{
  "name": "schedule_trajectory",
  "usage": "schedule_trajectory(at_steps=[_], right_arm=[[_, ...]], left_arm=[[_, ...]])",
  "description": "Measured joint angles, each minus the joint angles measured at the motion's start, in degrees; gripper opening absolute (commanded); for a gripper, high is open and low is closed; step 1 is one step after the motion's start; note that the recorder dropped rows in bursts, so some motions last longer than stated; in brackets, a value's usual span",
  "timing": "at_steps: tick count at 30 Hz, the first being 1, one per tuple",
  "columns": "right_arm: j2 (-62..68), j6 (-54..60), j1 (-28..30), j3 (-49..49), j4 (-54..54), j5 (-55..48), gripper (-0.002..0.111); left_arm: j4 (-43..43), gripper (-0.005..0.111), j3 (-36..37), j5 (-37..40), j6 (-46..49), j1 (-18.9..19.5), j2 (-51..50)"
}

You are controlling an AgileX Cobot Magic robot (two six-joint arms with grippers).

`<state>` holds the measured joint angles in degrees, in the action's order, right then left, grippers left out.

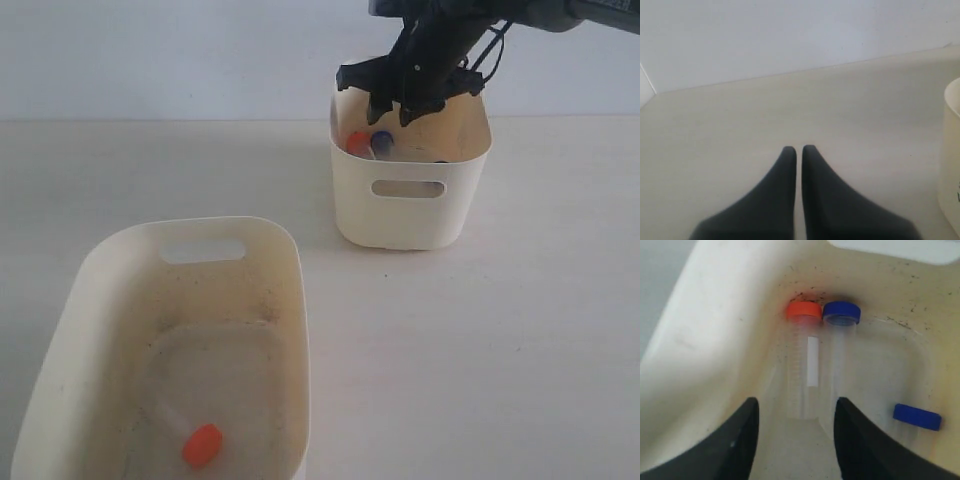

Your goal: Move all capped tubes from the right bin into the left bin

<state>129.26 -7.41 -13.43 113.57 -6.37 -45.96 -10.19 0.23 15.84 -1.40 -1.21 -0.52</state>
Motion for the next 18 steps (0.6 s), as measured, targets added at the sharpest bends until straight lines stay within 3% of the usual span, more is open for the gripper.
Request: schedule_trajectory(at_steps=[18], right_arm=[[8.39, -1.18, -0.12, 0.27, 2.5, 0.35, 0.046]], left_arm=[[0.0, 0.004, 0.0, 0.0, 0.0, 0.0, 0.0]])
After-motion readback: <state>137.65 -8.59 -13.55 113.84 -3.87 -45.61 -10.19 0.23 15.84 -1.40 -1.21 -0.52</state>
